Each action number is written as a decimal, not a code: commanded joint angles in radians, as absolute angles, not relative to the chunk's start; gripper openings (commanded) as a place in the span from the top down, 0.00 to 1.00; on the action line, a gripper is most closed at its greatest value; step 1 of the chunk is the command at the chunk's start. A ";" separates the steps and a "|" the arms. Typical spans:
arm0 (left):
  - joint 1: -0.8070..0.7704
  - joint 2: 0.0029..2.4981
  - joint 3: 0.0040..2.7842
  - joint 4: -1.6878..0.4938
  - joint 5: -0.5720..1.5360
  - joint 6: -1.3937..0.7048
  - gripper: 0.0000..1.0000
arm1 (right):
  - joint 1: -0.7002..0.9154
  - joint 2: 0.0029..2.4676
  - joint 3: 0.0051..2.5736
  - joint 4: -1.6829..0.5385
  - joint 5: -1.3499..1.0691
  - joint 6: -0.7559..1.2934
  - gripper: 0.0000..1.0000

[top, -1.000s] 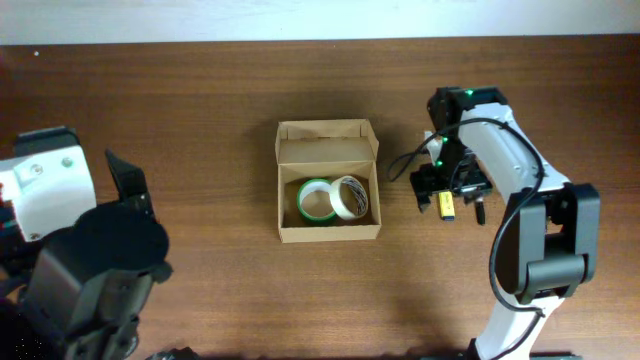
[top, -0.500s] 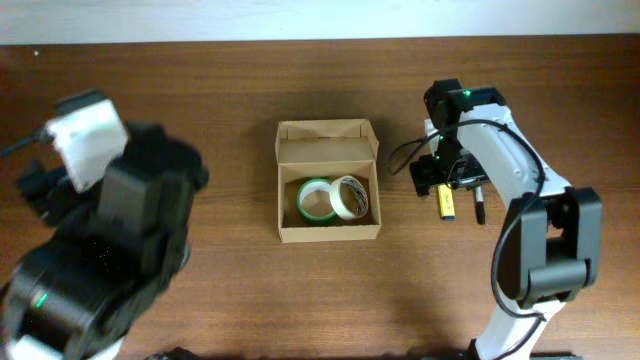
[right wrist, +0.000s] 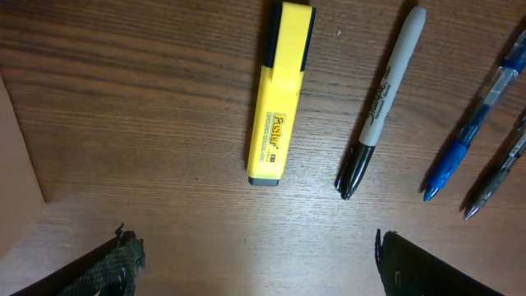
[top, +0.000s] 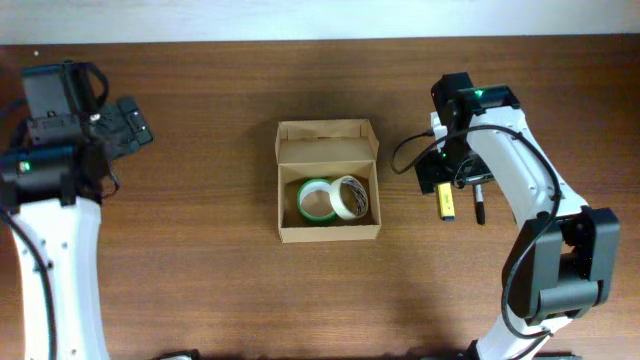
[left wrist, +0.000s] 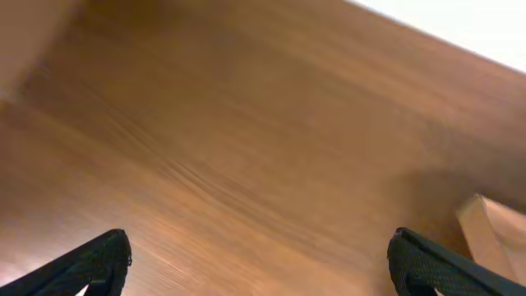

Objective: Pack container
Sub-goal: 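Lower right gripper onto yellow highlighter and close to grasp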

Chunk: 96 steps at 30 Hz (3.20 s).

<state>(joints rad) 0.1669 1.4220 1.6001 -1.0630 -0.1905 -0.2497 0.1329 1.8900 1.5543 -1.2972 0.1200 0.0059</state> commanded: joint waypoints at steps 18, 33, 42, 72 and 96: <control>0.196 1.448 1.599 -1.093 -0.003 -0.207 0.01 | 0.086 1.934 1.548 -1.254 0.113 0.017 0.04; 0.196 1.448 1.599 -1.093 -0.004 -0.207 0.01 | 0.019 2.072 1.547 -1.252 0.056 -0.007 0.07; 0.196 1.448 1.599 -1.092 -0.007 -0.207 0.01 | 0.019 2.122 1.547 -1.248 0.034 -0.011 0.13; 0.196 1.448 1.599 -1.092 -0.006 -0.208 0.01 | 0.019 2.135 1.436 -1.162 0.018 -0.010 0.28; 0.196 1.448 1.599 -1.092 -0.007 -0.207 0.01 | 0.019 2.092 1.499 -1.216 0.019 -0.006 0.96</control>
<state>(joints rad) 0.1905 1.4506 1.5986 -1.0924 -0.0143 -0.2268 0.0174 2.1162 1.4574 -1.1938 0.0139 -0.0078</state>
